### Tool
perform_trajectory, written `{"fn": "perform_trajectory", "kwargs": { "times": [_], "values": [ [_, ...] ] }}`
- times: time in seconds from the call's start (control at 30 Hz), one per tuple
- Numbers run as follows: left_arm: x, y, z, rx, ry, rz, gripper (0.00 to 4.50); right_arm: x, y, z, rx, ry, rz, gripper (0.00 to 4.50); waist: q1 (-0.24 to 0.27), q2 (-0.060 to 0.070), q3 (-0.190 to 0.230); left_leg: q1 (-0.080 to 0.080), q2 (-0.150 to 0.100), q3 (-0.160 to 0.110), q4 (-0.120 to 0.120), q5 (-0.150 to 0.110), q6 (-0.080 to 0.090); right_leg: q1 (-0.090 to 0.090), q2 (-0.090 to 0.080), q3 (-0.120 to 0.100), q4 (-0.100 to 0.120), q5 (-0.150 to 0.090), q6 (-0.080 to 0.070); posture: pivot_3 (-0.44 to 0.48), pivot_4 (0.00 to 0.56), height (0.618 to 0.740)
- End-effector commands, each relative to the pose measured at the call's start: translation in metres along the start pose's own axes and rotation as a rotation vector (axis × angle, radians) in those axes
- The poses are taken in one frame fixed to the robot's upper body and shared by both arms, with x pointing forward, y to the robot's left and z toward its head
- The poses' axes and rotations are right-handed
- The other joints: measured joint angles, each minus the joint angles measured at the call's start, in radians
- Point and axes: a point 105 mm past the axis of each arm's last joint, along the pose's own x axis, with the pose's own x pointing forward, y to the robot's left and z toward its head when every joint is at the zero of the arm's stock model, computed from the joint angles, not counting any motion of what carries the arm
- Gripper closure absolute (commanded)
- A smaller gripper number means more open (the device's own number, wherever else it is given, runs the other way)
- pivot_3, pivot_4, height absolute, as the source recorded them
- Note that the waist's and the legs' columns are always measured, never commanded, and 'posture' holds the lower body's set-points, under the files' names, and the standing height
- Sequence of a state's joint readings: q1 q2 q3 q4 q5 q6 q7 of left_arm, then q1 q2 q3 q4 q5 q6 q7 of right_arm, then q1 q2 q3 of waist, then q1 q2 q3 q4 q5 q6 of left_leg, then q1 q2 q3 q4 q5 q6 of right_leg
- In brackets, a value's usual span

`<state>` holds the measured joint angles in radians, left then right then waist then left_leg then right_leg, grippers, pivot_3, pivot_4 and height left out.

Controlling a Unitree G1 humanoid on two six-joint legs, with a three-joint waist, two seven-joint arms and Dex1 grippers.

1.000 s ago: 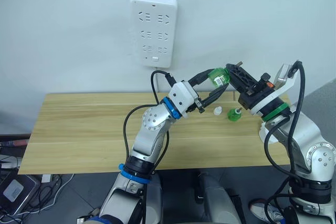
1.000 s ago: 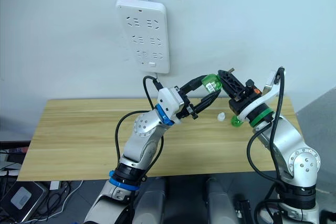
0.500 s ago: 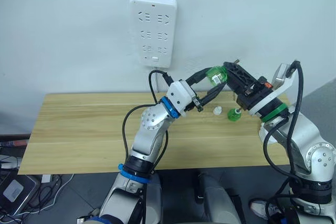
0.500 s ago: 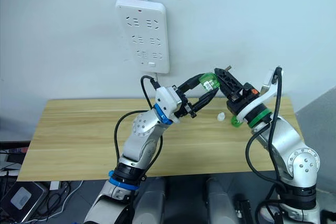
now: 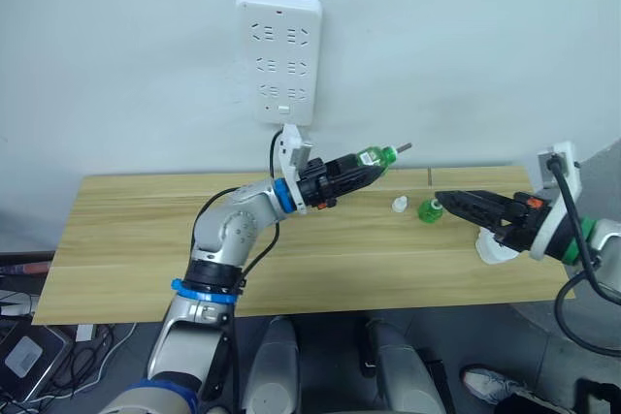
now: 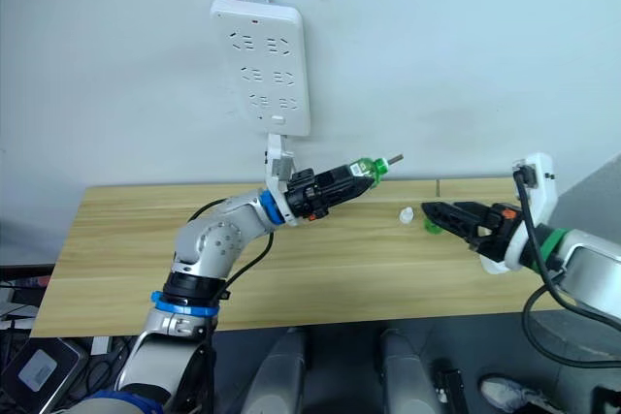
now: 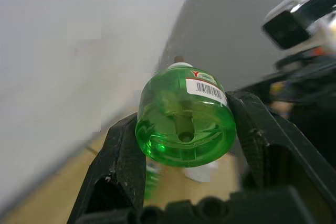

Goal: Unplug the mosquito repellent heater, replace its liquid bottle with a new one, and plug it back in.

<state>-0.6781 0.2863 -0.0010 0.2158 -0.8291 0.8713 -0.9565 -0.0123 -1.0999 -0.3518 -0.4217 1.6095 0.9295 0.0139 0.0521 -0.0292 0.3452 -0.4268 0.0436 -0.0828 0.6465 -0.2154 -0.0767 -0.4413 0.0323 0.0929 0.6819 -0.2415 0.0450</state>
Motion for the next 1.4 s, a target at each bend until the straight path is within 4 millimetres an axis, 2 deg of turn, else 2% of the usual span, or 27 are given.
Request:
{"fn": "perform_trajectory", "kwargs": {
  "times": [0.03,0.13,0.27,0.47,0.63,1.07,1.4],
  "values": [
    [-0.01,-0.016,0.005,-0.195,0.014,-0.136,2.19,-0.008,-0.035,-0.01,-0.131,0.087,-0.14,0.05,-0.005,0.0,0.0,0.0,0.0,0.0,0.0,0.0,0.0,0.0,0.0,0.0,0.0,0.0,0.0,0.195,0.301,0.74],
    [-0.009,-0.024,0.007,-0.283,0.032,-0.187,2.19,-0.009,-0.059,-0.024,-0.226,0.188,-0.227,0.05,-0.006,0.0,0.0,0.0,0.0,0.0,0.0,0.0,0.0,0.0,0.0,0.001,-0.001,0.0,0.001,0.193,0.307,0.74],
    [-0.007,-0.035,0.002,-0.328,0.061,-0.245,2.19,-0.001,-0.073,-0.034,-0.296,0.263,-0.241,0.05,-0.007,0.0,0.0,0.0,0.0,0.001,0.0,0.0,0.0,0.0,0.0,0.001,-0.001,0.0,0.001,0.193,0.317,0.74],
    [-0.008,-0.045,-0.008,-0.32,0.099,-0.257,2.19,0.008,-0.095,-0.05,-0.365,0.371,-0.258,0.05,-0.024,0.0,0.0,0.0,0.0,0.001,-0.001,0.0,0.0,0.0,0.0,0.001,-0.001,0.0,0.001,0.208,0.327,0.74],
    [-0.012,-0.047,-0.012,-0.287,0.111,-0.239,2.19,0.009,-0.116,-0.053,-0.376,0.409,-0.279,0.05,-0.026,0.0,0.0,0.0,0.0,0.001,0.0,0.0,-0.001,0.0,-0.001,0.002,-0.001,0.0,0.001,0.223,0.334,0.74],
    [-0.015,-0.051,-0.013,-0.291,0.122,-0.235,2.19,0.031,-0.13,-0.04,-0.287,0.43,-0.247,0.05,-0.025,0.0,0.001,0.001,-0.001,0.002,-0.001,0.0,-0.001,0.0,-0.001,0.003,-0.001,0.001,0.002,0.247,0.349,0.74],
    [-0.019,-0.056,-0.014,-0.29,0.138,-0.238,2.19,0.033,-0.139,-0.054,-0.276,0.504,-0.232,0.05,-0.023,0.001,0.003,0.001,-0.001,0.002,-0.001,0.0,-0.001,0.0,-0.001,0.003,-0.001,0.001,0.002,0.266,0.357,0.74]
  ]
}}
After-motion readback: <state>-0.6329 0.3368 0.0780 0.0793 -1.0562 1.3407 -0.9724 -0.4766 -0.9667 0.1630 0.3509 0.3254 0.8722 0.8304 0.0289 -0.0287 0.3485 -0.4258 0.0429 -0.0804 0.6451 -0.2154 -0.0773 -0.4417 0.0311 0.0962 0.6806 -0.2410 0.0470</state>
